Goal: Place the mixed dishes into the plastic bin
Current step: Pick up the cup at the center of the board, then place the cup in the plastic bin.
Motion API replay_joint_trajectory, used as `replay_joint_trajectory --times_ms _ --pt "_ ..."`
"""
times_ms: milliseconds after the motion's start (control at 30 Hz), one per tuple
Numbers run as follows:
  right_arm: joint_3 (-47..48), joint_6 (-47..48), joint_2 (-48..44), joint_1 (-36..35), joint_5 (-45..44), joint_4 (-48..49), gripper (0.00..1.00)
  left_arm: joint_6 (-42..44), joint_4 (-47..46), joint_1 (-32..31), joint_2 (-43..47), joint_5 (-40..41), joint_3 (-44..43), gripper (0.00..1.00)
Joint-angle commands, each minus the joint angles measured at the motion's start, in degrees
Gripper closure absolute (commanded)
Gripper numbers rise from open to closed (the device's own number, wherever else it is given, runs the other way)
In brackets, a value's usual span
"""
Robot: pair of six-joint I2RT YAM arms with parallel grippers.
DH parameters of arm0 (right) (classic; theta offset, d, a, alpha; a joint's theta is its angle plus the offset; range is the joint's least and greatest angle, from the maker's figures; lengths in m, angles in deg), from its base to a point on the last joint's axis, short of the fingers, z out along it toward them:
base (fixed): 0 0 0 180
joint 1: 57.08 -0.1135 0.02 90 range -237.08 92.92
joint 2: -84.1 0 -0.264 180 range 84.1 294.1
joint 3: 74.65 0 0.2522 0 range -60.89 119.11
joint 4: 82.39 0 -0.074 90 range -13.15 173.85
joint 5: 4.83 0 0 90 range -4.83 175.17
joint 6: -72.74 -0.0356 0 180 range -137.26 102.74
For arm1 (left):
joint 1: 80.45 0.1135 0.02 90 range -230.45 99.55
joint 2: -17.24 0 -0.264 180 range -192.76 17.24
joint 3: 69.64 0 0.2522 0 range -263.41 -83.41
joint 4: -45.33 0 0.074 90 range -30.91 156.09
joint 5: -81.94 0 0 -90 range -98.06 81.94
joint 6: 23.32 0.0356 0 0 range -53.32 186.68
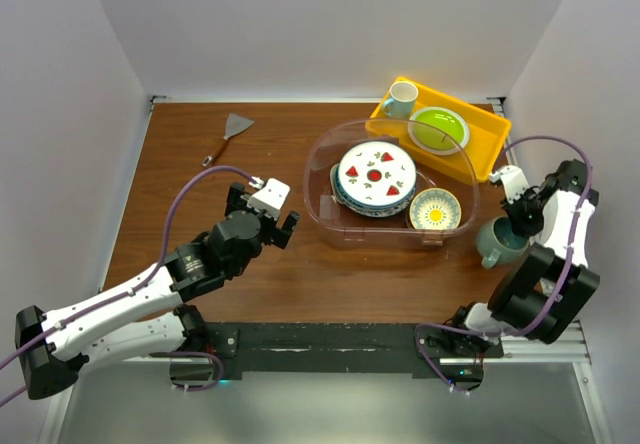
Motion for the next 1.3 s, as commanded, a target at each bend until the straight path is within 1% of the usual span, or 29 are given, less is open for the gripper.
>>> replay_joint_trajectory --times_ms 0,167,333,467,567,767,867,967,1067,1267 --pt "4.7 0.0 -6.7 0.1 4.3 -2.7 1.0 0.7 -1.3 0.3 0.9 0.0 0.6 0.0" --pt "8.7 -1.6 -10.5 0.1 6.3 -3.5 1.0 0.7 -1.3 0.3 1.3 -0.2 0.6 0.0" --pt "15.0 -4.0 -12.5 0.2 7.5 -3.6 1.0 0.7 -1.3 0.3 1.4 -0.3 0.5 0.0" --pt "20.3 -6.2 -12.3 0.1 10.1 -5.1 1.0 0.6 -1.3 0.3 1.6 -0.2 0.5 0.0" --pt "26.0 -8.2 -11.9 0.0 13.9 -6.7 1.0 0.7 -1.3 0.4 1.4 -0.1 0.5 0.0" --pt "33.9 -12.3 -9.3 -1.6 20.8 -10.8 1.0 0.7 -1.3 0.5 1.4 -0.1 0.5 0.0" --pt "35.8 -14.5 -8.3 -4.0 22.3 -11.8 1.0 0.7 -1.4 0.5 1.4 -0.1 0.5 0.0" --pt "35.9 -17.4 -8.0 -8.9 21.2 -11.0 1.0 0.7 -1.4 0.6 1.3 -0.1 0.5 0.0" --pt "36.0 -21.1 -7.7 -16.4 21.2 -10.0 1.0 0.7 -1.3 0.7 1.1 -0.1 0.5 0.0" --pt "37.3 -26.2 -4.7 -26.8 22.5 -8.8 1.0 1.1 -1.5 0.9 1.0 0.1 0.6 0.0"
